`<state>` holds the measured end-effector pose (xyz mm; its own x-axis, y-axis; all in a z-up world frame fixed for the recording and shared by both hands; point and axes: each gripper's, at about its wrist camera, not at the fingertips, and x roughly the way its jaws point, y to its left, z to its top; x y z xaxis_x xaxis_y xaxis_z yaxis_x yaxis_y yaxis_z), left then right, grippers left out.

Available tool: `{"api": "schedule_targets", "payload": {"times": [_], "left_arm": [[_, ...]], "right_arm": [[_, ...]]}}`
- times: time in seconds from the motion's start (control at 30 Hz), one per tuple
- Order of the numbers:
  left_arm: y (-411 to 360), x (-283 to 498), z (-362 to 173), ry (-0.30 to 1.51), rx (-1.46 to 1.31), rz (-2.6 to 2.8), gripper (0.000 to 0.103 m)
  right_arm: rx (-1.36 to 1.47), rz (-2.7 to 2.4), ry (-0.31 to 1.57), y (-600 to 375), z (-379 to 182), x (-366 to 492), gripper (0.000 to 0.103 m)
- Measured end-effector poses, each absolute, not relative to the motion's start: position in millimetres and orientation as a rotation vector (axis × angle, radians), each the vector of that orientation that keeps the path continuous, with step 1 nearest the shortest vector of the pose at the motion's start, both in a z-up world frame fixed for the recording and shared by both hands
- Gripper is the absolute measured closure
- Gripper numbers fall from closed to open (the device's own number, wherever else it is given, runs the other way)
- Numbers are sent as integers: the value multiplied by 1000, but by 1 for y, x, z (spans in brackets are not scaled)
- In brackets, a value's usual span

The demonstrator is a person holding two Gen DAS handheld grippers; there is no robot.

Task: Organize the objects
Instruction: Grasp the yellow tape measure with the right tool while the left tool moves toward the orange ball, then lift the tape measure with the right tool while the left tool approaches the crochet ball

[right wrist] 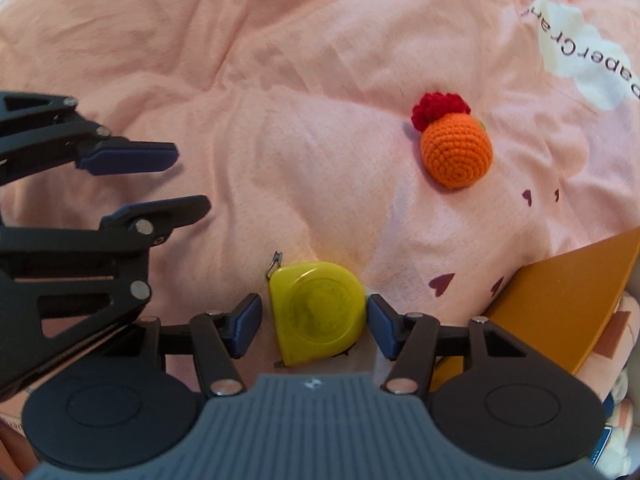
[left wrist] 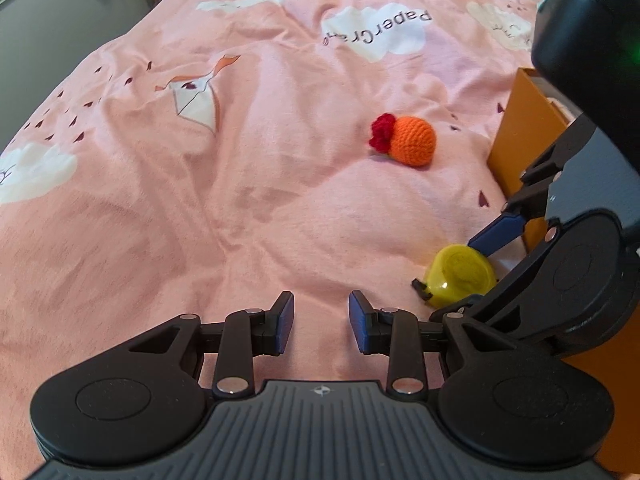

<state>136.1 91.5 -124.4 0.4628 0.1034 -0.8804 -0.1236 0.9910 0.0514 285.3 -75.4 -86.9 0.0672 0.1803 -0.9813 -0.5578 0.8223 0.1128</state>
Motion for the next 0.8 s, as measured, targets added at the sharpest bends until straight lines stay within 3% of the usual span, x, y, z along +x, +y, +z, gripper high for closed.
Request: {"api": "schedule_targets", "payload": {"times": [0.8], "left_arm": [[92, 136, -122, 1078, -29, 118, 65]], "right_arm": [[-396, 562, 1366, -68, -75, 261, 49]]}}
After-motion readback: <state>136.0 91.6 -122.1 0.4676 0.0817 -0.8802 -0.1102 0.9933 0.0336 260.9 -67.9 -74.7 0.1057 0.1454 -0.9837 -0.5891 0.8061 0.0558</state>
